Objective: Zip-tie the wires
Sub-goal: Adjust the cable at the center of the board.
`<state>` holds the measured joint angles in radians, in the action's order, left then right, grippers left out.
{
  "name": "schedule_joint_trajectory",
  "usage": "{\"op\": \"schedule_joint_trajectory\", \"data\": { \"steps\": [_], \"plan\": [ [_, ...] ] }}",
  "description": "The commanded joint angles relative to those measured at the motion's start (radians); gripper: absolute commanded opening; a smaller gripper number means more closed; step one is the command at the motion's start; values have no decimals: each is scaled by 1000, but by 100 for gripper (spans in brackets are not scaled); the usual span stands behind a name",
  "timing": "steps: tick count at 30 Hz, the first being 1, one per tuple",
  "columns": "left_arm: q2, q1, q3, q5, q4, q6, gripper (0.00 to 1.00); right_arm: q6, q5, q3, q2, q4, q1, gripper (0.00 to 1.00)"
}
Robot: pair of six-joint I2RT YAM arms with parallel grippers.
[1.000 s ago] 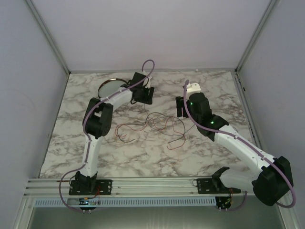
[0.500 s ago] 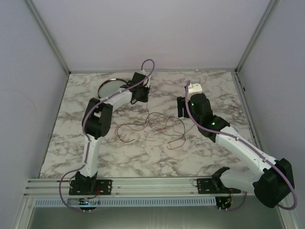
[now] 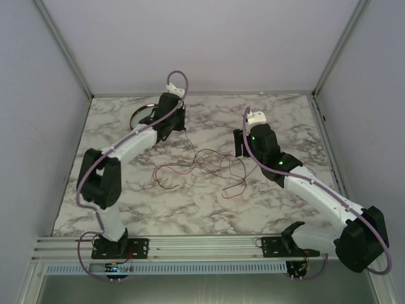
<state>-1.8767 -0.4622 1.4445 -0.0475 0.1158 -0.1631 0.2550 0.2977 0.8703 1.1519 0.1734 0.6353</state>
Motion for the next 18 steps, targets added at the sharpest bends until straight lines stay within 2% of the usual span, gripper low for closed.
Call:
{"op": "schedule_joint_trajectory", "data": {
  "steps": [1,8,18],
  "plan": [
    [178,-3,-117,-124,-73,-81,0,7,-10,11,33,-16,-4,67],
    [397,-3,-312,-217,-35,-167,0,27,-56,26,103,-51,13,67],
    [735,-3,-573,-366,-16,-274,0,46,-31,42,174,-63,24,67]
  ]
}}
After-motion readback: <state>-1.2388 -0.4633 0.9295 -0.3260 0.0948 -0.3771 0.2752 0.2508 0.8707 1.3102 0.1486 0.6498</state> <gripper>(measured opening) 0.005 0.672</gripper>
